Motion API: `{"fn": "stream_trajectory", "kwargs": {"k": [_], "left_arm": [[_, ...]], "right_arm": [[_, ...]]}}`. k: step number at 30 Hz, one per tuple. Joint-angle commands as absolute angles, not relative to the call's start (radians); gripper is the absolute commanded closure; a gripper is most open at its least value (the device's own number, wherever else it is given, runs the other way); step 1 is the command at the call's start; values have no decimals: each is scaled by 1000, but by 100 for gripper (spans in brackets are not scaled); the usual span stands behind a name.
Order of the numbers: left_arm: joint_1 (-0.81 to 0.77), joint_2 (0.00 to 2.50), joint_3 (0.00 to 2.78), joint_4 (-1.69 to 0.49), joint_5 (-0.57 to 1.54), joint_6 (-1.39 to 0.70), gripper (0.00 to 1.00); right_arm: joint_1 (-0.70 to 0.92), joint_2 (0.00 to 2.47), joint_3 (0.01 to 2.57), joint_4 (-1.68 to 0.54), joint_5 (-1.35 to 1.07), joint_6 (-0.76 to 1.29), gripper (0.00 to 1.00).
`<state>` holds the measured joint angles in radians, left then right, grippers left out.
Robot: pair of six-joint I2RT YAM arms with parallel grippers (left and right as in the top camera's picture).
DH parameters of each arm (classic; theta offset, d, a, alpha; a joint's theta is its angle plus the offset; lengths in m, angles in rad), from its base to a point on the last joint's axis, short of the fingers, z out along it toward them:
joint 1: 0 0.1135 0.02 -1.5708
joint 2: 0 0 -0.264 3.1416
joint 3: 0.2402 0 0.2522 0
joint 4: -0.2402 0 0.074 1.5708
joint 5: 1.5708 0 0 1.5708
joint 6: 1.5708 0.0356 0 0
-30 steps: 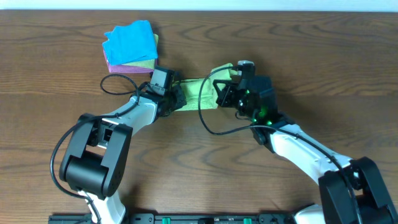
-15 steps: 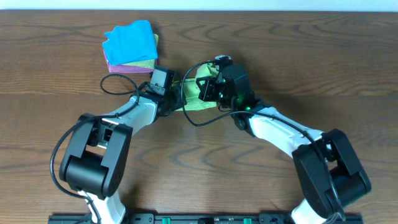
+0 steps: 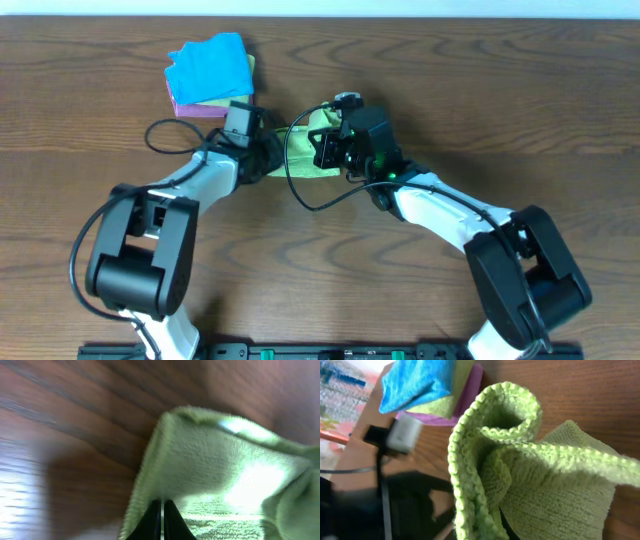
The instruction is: Fold the cloth
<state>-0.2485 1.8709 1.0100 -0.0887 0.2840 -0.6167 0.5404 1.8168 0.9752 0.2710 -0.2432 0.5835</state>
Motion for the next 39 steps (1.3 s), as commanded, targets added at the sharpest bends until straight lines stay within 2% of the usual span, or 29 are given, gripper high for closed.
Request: {"fn": "stream_trajectory", "kwargs": {"k": [1, 17, 32, 34, 36, 39], "left_arm": [[-223, 1811, 1026, -106, 289, -571, 95], [-170, 1743, 1026, -206, 252, -530, 94], [-161, 1743, 1026, -213, 251, -522, 94], [-147, 1742, 1026, -213, 252, -519, 94], [-125, 1742, 1026, -214, 252, -519, 94], [-85, 1739, 1026, -216, 256, -519, 94]], "right_arm": [[551, 1837, 996, 265, -250, 535, 99], [569, 1877, 1008, 274, -239, 499, 99], [622, 1999, 1130, 241, -244, 476, 99], [625, 1999, 1130, 239, -248, 465, 95], [626, 1999, 1131, 235, -260, 462, 85], [626, 1999, 1131, 228, -288, 461, 76]]}}
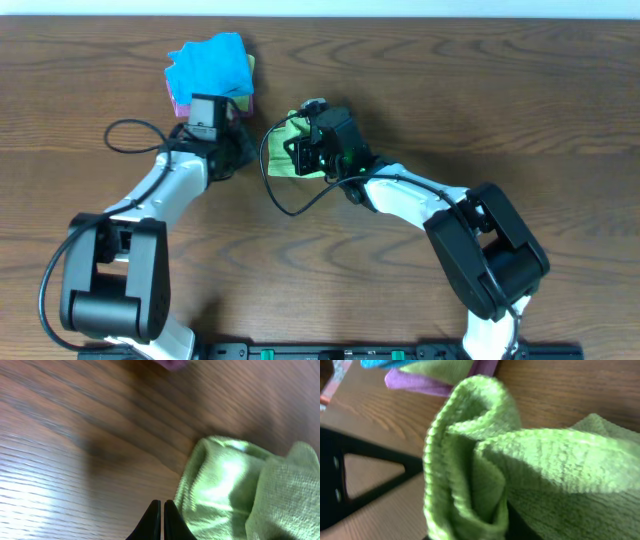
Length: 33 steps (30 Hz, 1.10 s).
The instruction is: Fold the cloth
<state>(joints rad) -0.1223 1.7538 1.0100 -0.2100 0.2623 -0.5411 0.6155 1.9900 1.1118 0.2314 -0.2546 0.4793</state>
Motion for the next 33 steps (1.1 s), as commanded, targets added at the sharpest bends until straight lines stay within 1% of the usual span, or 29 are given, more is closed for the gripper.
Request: {"fn": "stream_trajectory", "kwargs": {"k": [1, 2, 5, 7, 8, 12, 14, 18, 23, 24, 26, 28, 30, 33], "left_arm": [[-71, 1735, 1026, -217, 256, -519, 94], [-58, 1731, 1026, -217, 255, -519, 94], [-16, 1714, 1026, -217, 255, -519, 94], [7, 1703, 1026, -216, 255, -519, 94], [17, 1697, 1026, -216, 257, -519, 94], [46, 1682, 1026, -217, 260, -515, 94], [47, 1680, 1026, -216, 259, -515, 94], [47, 1679, 1026, -216, 260, -516, 95], [47, 1679, 1026, -217, 262, -516, 94], [47, 1677, 1026, -218, 265, -516, 94], [47, 1670, 1026, -226, 279, -515, 94], [47, 1659, 1026, -237, 310, -515, 78], [47, 1644, 1026, -255, 341, -515, 64], [47, 1621, 1026, -293, 381, -516, 38]], "right_arm": [[626, 1999, 1131, 228, -297, 462, 69], [626, 1999, 1131, 227, -305, 461, 65], [626, 1998, 1131, 227, -334, 462, 59], [626, 1998, 1131, 227, -353, 462, 57], [626, 1998, 1131, 227, -365, 462, 53], [626, 1998, 1131, 228, -416, 466, 46], [626, 1997, 1132, 228, -440, 467, 37], [626, 1995, 1132, 225, -461, 479, 33], [609, 1954, 1132, 193, -455, 485, 34], [600, 1937, 1132, 175, -447, 485, 32], [572, 1886, 1132, 115, -422, 485, 23], [535, 1820, 1132, 25, -390, 482, 16], [495, 1756, 1132, -64, -381, 457, 1], [435, 1653, 1131, -213, -381, 401, 1]]}}
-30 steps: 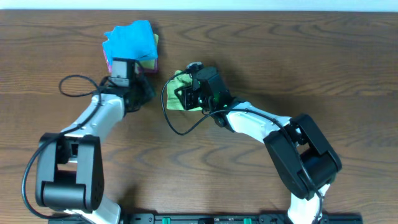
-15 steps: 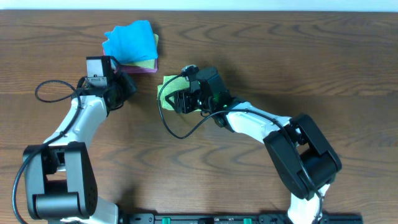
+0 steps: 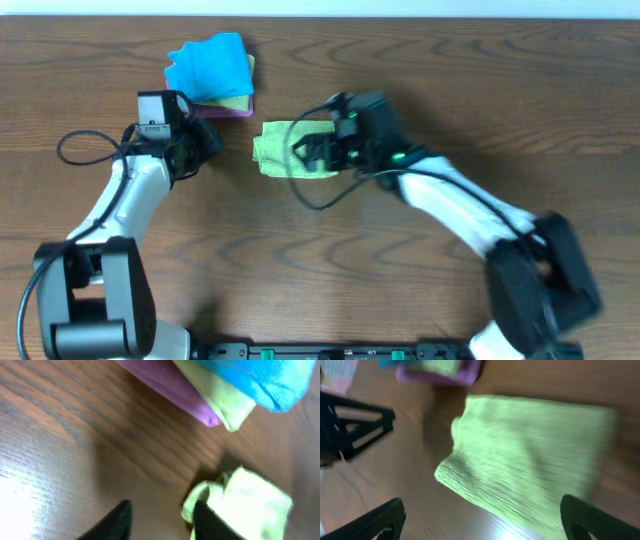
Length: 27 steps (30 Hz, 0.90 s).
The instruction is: Fold the cloth
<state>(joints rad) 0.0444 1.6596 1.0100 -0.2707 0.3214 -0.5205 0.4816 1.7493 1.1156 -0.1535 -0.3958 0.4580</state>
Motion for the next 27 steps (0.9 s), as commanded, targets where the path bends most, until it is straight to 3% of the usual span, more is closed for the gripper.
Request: {"fn": "stream_trajectory", "kwargs": {"k": [1, 6, 13, 27], "left_arm": [[47, 1613, 1026, -305, 395, -516, 30], [47, 1599, 1026, -354, 511, -527, 3], [13, 1601, 991, -395, 577, -605, 5], [-118, 1663, 913, -257, 574, -783, 5]], "right_arm": [[416, 1619, 1131, -268, -381, 372, 1], [340, 1456, 1131, -546, -381, 233, 1], [228, 1222, 1058, -822, -325, 114, 1], [-48, 539, 580, -843, -490, 181, 1]]}}
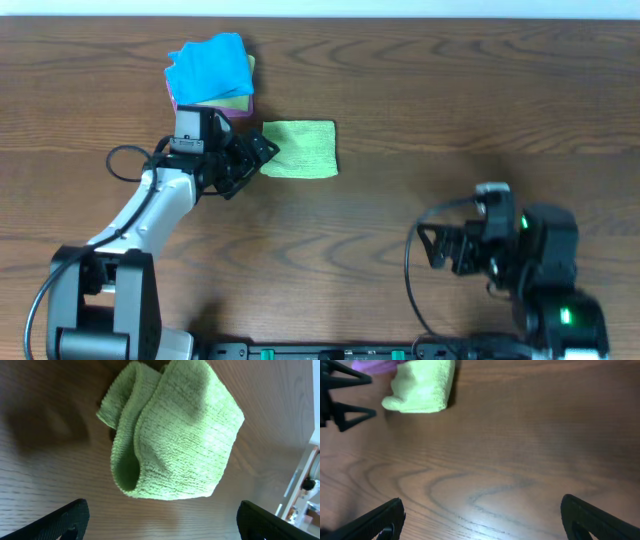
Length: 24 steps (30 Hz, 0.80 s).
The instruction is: Fold the cloth
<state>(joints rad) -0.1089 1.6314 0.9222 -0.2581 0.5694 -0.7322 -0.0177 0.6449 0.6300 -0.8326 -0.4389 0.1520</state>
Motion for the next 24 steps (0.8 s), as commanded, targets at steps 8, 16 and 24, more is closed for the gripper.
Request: {"fn": "stream_trajectory", "kwargs": {"k": [8, 16, 24], "left_arm": [[-147, 1731, 913, -223, 578, -844, 5], [-152, 1792, 913, -96, 576, -933, 4], [-152, 1885, 913, -1, 639, -995, 6]], "right_arm": [[-66, 382, 521, -928, -456, 270, 1], [-66, 383, 521, -928, -456, 269, 1], [-66, 383, 521, -928, -456, 269, 1]]}}
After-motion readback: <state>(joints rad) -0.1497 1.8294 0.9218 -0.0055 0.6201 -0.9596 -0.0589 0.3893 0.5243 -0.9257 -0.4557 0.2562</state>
